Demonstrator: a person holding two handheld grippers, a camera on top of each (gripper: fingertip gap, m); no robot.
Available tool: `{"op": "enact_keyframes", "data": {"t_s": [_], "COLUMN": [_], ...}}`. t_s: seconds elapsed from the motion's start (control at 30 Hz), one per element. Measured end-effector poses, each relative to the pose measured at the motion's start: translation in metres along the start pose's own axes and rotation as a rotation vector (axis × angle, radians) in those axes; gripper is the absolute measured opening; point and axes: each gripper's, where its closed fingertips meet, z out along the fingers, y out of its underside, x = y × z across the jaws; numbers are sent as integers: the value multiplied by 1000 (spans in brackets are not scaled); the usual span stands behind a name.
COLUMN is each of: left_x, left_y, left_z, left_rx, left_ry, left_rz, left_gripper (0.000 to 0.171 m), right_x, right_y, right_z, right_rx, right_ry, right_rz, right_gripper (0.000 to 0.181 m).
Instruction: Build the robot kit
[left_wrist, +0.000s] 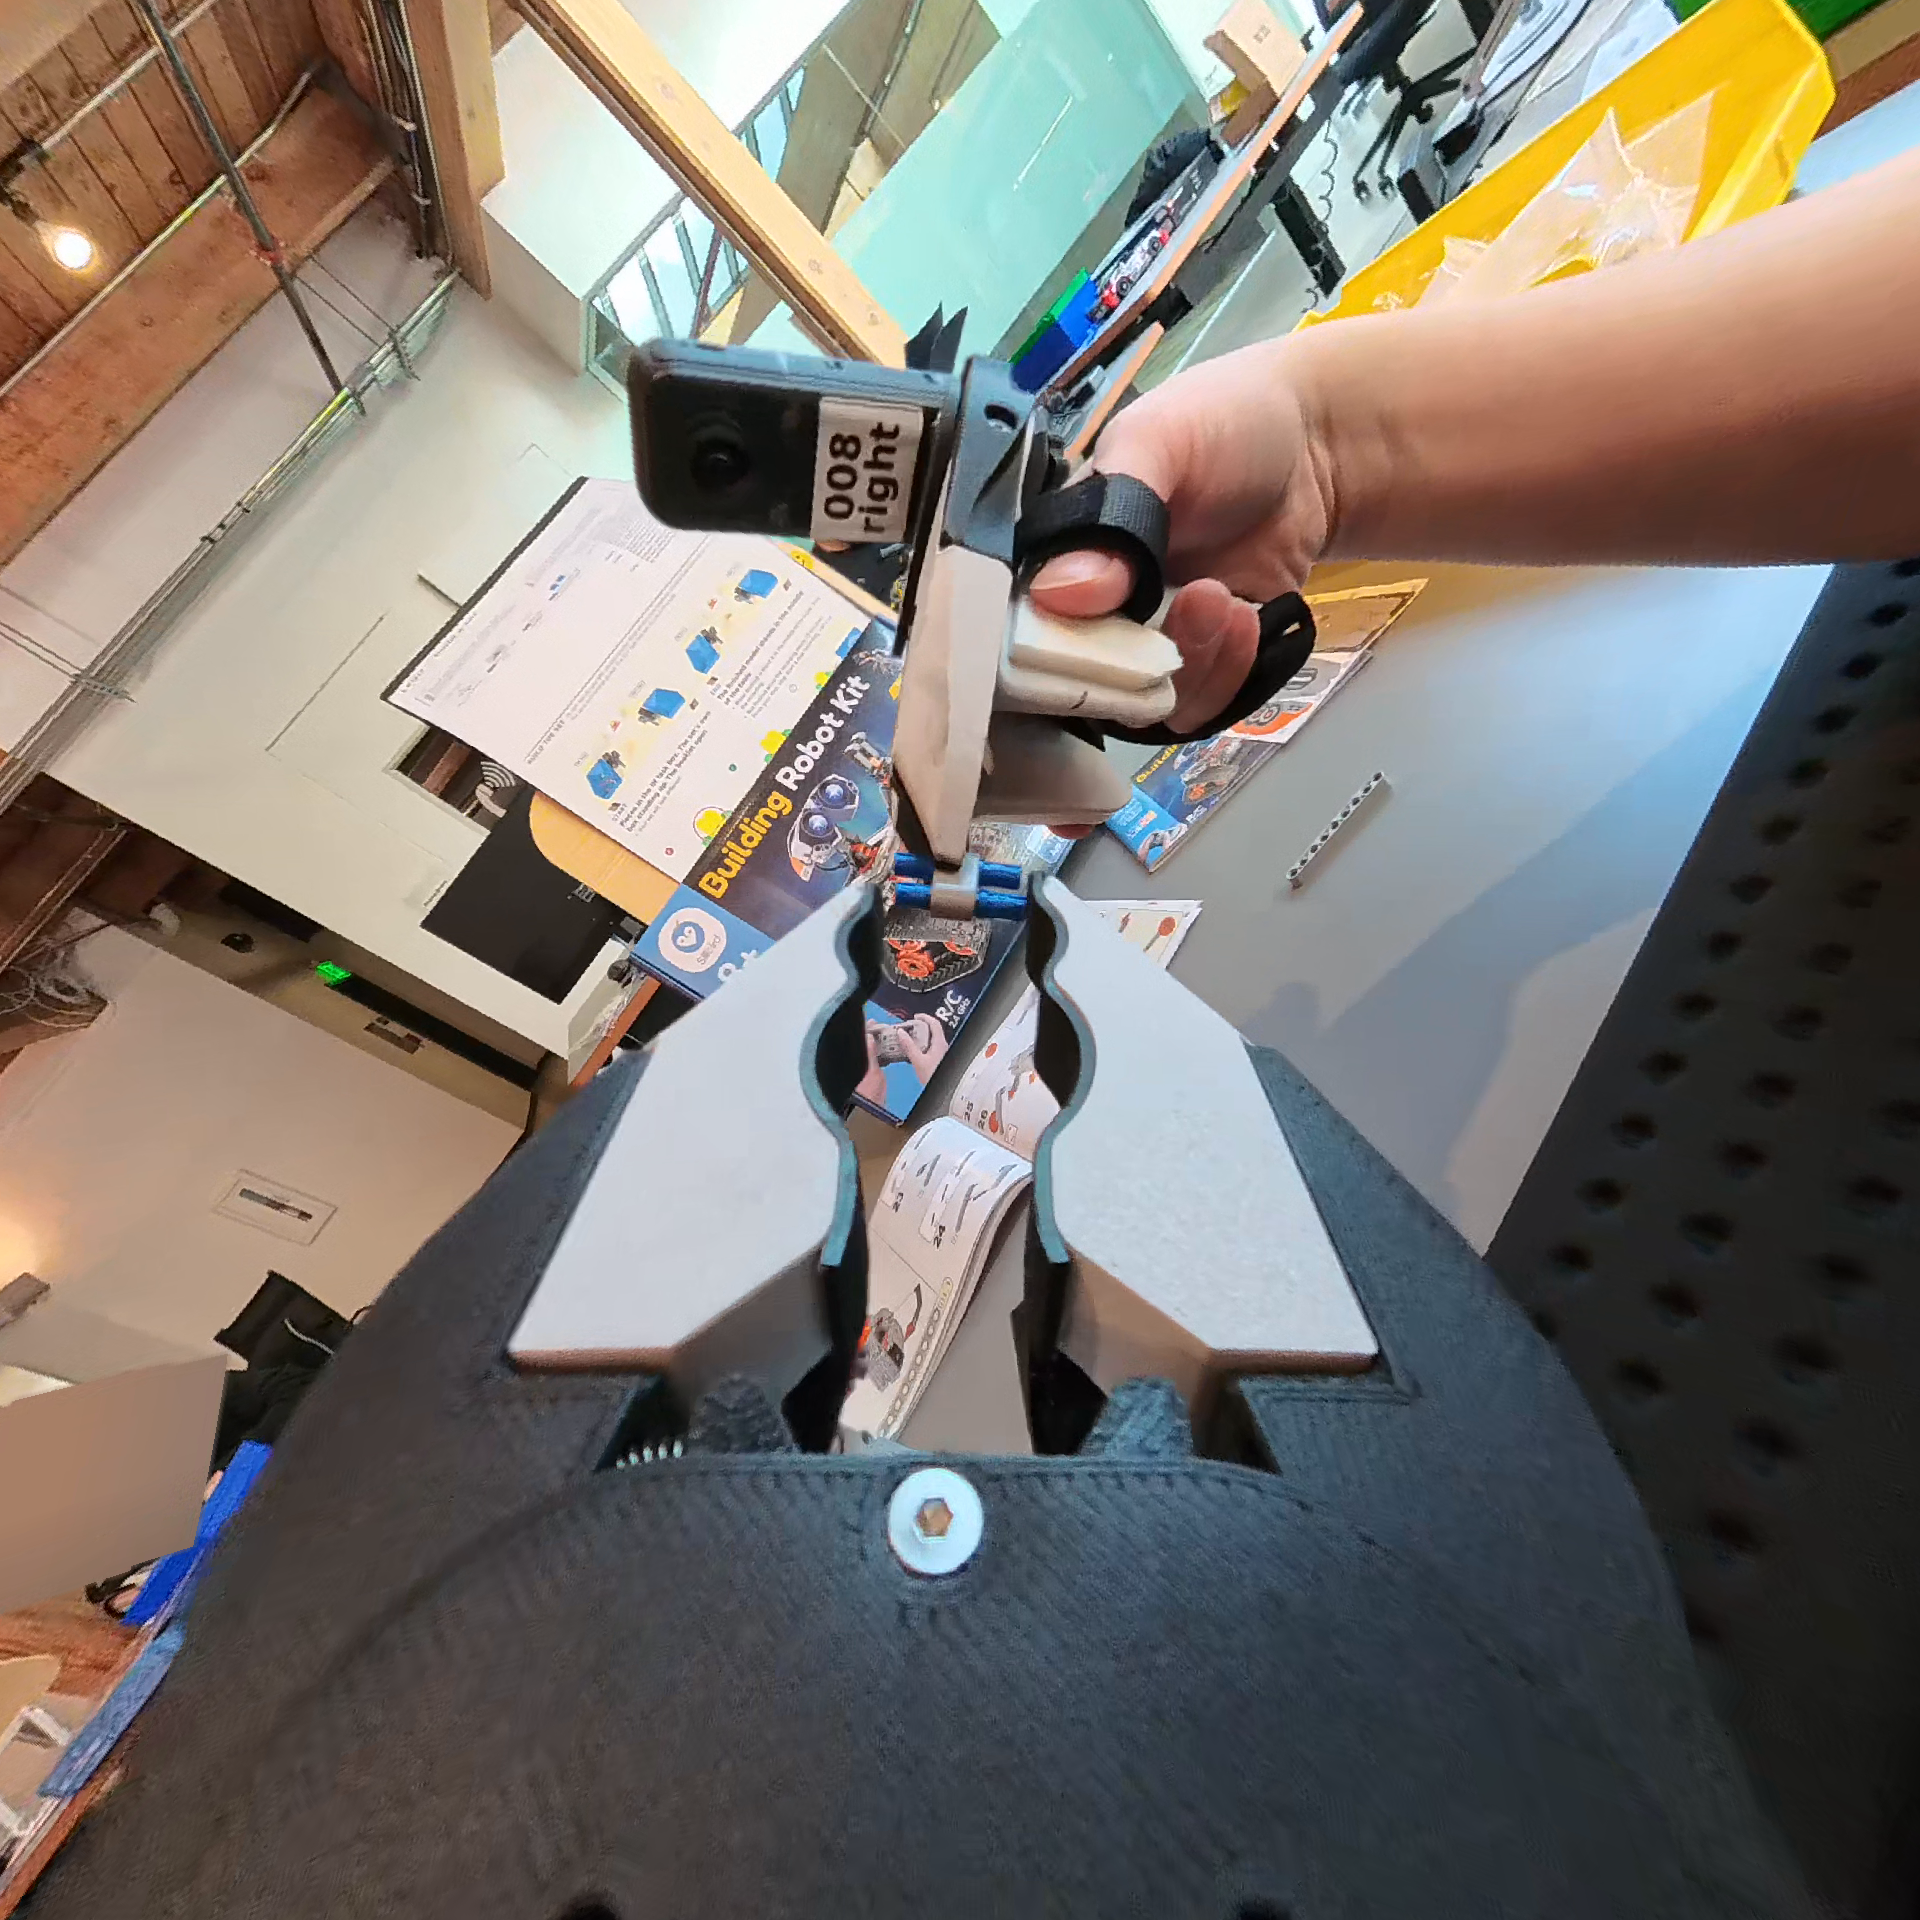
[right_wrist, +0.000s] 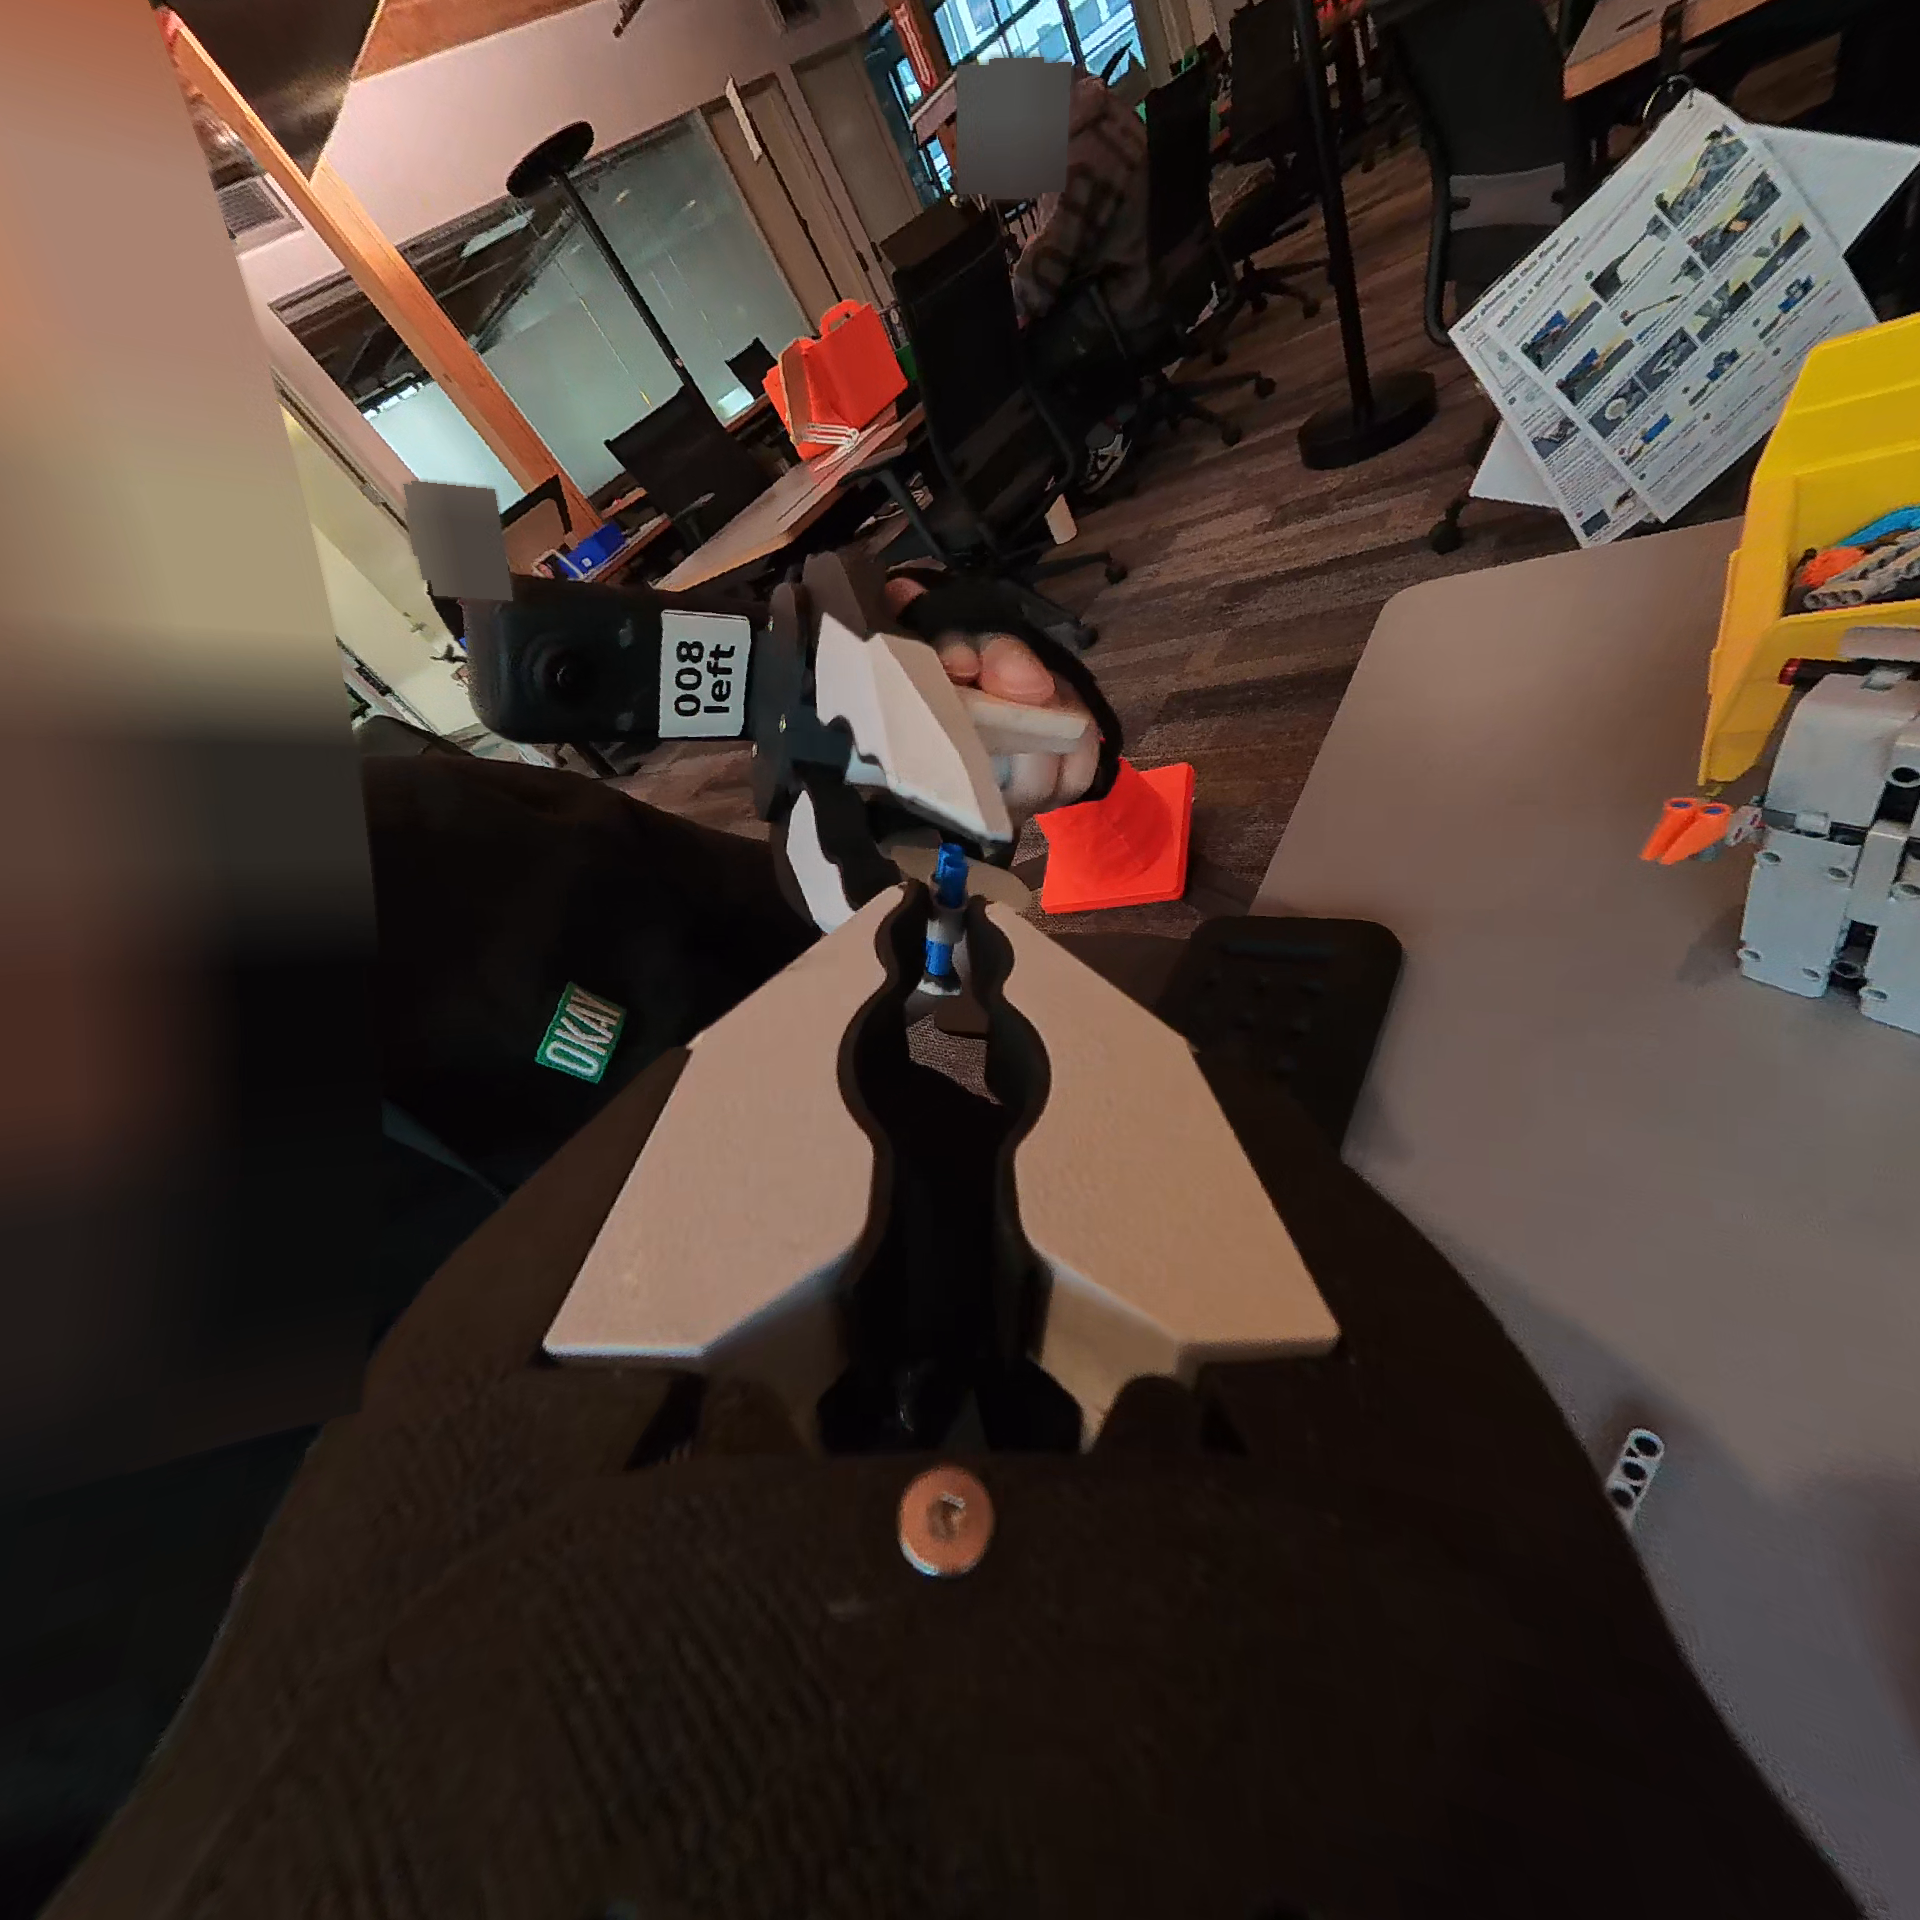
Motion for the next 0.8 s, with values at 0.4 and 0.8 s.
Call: {"op": "enact_keyframes", "data": {"t_s": [0.4, 0.8], "left_x": [-4, -7], "left_y": [-4, -18], "left_z": [-2, -9], "left_rx": [17, 72], "left_ry": [-13, -57], "left_rz": [-23, 2], "left_gripper": [22, 22], "right_x": [-5, -2], "right_y": [-2, -9], "right_z": [3, 1], "right_rx": [9, 68], "right_ry": [-36, -60], "right_rz": [43, 112], "right_gripper": [14, 4]}}
